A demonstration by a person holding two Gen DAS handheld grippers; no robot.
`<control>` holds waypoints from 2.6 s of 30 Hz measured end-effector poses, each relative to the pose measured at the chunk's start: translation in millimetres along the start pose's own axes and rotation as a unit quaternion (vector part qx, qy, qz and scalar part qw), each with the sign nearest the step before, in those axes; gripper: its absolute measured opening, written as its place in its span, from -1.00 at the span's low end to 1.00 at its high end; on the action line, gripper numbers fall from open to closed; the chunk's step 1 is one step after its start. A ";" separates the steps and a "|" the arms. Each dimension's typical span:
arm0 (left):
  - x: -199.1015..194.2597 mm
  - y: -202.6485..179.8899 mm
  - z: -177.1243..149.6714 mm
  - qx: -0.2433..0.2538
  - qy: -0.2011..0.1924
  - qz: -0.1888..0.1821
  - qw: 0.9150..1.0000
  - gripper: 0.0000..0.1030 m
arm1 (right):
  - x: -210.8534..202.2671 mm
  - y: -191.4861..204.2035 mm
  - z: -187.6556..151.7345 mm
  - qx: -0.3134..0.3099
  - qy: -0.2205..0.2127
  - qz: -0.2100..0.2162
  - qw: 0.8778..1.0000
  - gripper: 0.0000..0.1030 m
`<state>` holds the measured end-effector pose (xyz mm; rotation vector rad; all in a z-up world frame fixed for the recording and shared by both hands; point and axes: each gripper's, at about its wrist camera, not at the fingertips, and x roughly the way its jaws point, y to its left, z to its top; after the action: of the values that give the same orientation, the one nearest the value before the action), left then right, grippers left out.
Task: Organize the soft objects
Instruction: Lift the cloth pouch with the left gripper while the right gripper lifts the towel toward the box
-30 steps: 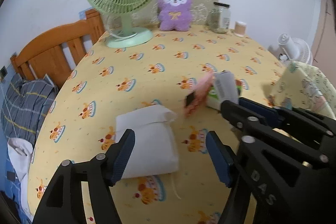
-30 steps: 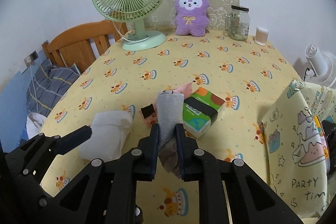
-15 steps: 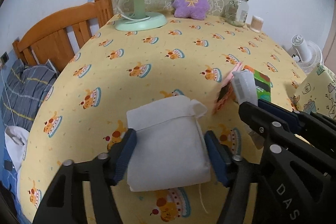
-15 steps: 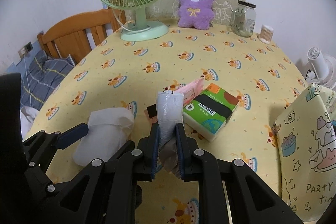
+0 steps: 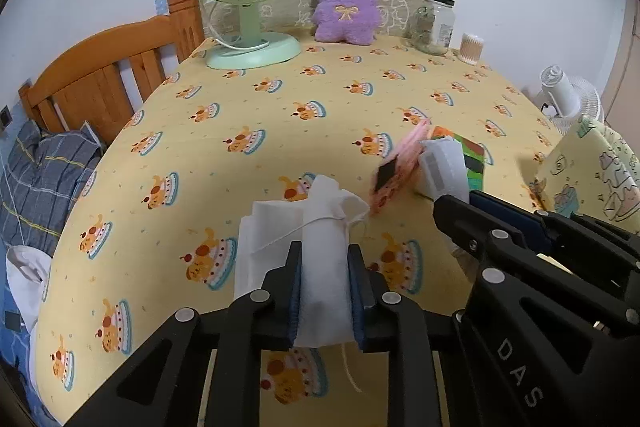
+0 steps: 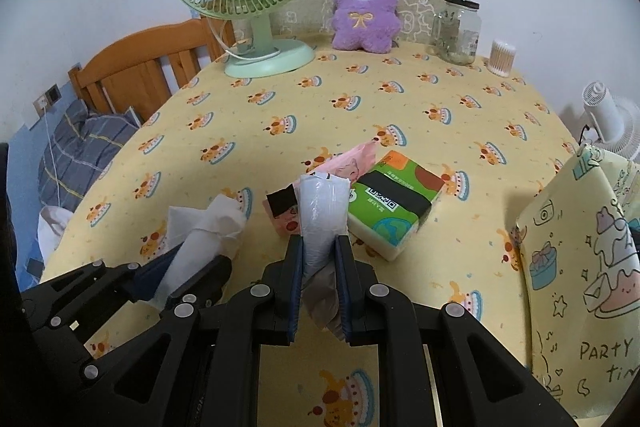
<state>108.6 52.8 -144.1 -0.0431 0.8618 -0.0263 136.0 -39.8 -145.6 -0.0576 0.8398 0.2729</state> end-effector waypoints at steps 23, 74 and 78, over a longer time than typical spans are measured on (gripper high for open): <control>-53.2 -41.9 6.6 0.019 -0.049 -0.012 0.999 -0.66 | -68.2 -27.5 -1.6 0.014 -0.051 -0.015 0.998 -0.64; -113.8 -126.6 46.1 0.060 -0.132 -0.050 0.988 -0.65 | -158.0 -96.5 27.6 0.025 -0.136 -0.057 0.989 -0.65; -111.4 -138.9 47.0 0.068 -0.133 -0.057 0.987 -0.65 | -160.3 -108.4 25.5 0.030 -0.137 -0.062 0.988 -0.65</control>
<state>71.0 -80.1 -22.4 0.0313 0.5889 -0.1817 81.0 -174.8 -15.9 -0.0158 0.5673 0.1343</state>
